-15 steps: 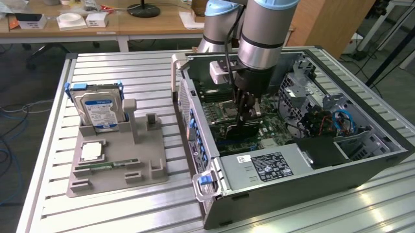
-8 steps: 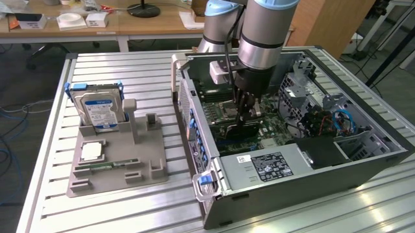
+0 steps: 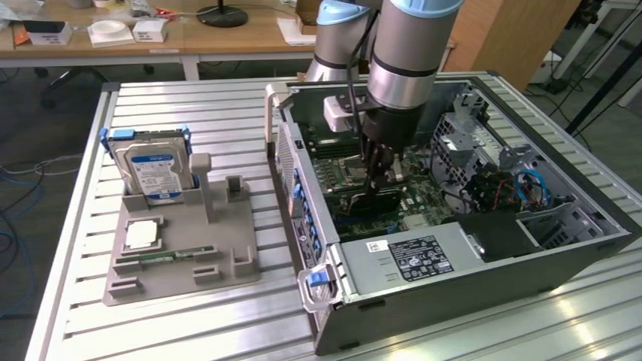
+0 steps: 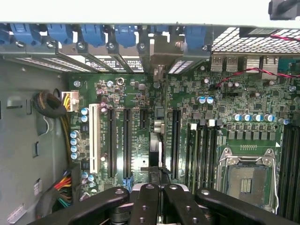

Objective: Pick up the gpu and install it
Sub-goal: 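Press down on the gpu until it lock into place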

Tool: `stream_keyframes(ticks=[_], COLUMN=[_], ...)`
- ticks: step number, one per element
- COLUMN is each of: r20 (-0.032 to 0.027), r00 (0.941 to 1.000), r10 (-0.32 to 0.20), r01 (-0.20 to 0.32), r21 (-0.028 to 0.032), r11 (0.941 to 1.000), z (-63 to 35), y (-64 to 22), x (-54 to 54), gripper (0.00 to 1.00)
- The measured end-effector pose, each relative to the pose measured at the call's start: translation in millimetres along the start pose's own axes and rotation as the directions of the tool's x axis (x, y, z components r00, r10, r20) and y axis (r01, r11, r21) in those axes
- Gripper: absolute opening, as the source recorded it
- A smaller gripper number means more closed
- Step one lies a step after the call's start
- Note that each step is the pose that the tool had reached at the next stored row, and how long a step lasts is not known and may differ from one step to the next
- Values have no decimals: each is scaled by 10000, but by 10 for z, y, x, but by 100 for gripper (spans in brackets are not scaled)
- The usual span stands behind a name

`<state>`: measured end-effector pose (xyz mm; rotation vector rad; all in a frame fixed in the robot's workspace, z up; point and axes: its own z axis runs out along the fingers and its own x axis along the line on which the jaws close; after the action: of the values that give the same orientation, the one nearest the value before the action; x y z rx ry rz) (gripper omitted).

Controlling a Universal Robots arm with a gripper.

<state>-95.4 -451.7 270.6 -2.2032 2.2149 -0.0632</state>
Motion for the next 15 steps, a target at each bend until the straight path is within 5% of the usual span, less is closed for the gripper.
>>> stream_keyframes(ticks=[15], r20=[-17], r00=[10000], r10=[57], r01=[-57], r21=[-7], r11=[10000], z=[47], y=[13], x=[-38], gripper=[11])
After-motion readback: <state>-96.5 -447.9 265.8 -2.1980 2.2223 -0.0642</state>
